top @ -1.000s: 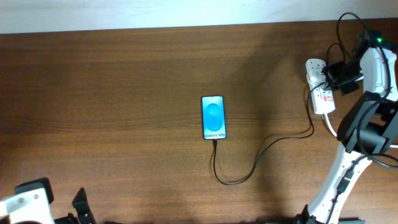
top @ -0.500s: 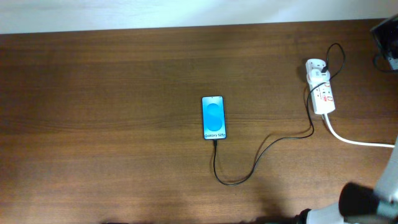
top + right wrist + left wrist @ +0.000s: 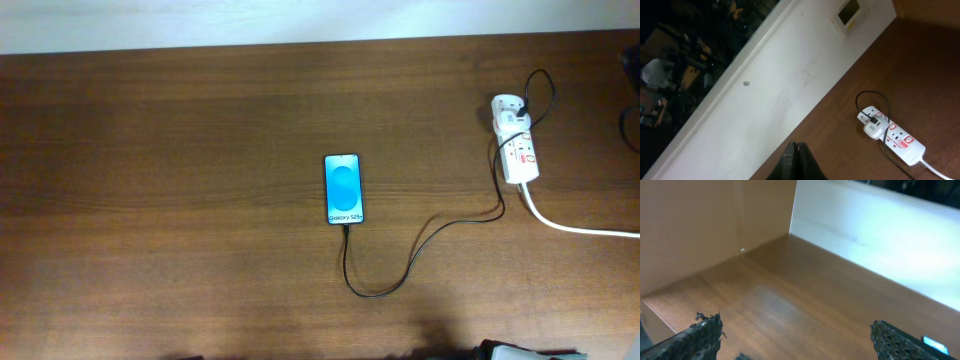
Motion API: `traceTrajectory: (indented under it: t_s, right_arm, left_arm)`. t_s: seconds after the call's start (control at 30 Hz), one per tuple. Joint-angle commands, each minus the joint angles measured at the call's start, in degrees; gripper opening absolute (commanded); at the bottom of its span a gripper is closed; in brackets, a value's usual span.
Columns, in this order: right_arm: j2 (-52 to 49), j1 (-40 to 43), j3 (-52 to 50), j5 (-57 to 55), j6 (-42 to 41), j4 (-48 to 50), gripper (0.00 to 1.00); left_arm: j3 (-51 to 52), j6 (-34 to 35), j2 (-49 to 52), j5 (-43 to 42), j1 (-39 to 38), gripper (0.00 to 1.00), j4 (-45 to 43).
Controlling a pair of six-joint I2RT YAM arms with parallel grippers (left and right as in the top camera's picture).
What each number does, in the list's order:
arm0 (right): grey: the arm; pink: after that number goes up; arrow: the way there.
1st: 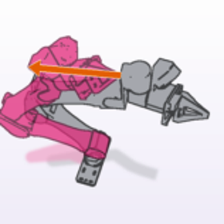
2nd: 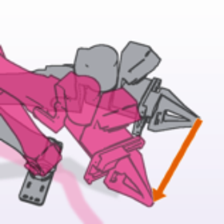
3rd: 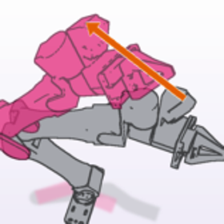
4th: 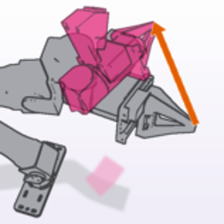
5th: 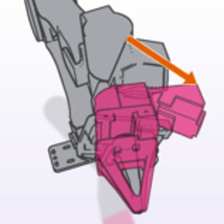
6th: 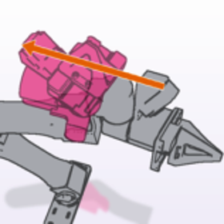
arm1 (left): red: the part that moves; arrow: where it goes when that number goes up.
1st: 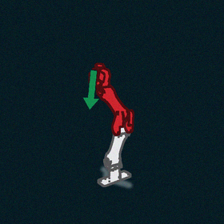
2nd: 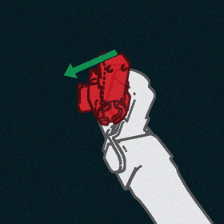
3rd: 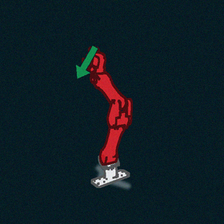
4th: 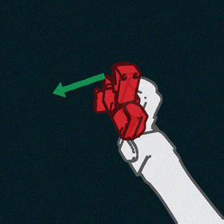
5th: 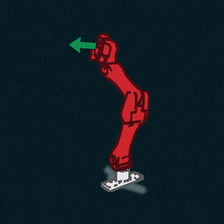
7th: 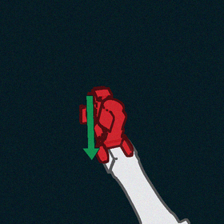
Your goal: Plug charger to phone and switch on socket
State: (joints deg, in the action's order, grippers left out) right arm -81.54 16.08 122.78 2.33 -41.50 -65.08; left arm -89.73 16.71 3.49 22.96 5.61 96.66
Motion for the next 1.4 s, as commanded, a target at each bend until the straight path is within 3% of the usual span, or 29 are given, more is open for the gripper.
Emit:
traceTrajectory:
  t_s: [0.0, 0.63, 0.8, 0.9, 1.07, 1.2, 1.37]
  right_arm:
    - [1.49, -0.37, 0.17, 2.78, 0.83, 0.13, 0.04]
    - [9.90, -0.39, -0.44, 10.99, 0.83, 5.07, 0.04]
    - [21.24, -6.78, -13.44, 11.06, 0.79, 8.13, 0.04]
    - [30.34, -13.73, -28.65, 11.67, 0.81, 17.79, 0.04]
    - [41.35, -16.39, -43.76, 15.06, 1.07, 32.28, 0.04]
    - [48.52, -16.39, -43.98, 15.06, 7.74, 34.93, 0.04]
    - [58.49, -16.39, -43.98, 15.06, 8.31, 36.87, 0.04]
  left_arm:
    - [-1.22, 0.35, -3.04, 0.44, 0.20, 0.99, -0.02]
    - [-2.54, 0.33, -3.04, 0.44, -2.69, 0.99, 0.02]
    - [-2.54, 0.35, -3.04, 0.44, -2.69, 0.99, 0.02]
    - [-2.54, 0.35, -3.04, 0.44, -2.69, 0.99, 0.04]
    - [-2.54, 0.35, -3.04, 0.44, -2.67, 0.99, 0.04]
    - [-2.54, 0.35, -3.04, 0.44, -2.69, 0.99, 0.02]
    - [-2.54, 0.35, -3.04, 0.44, -2.69, 0.99, 0.02]
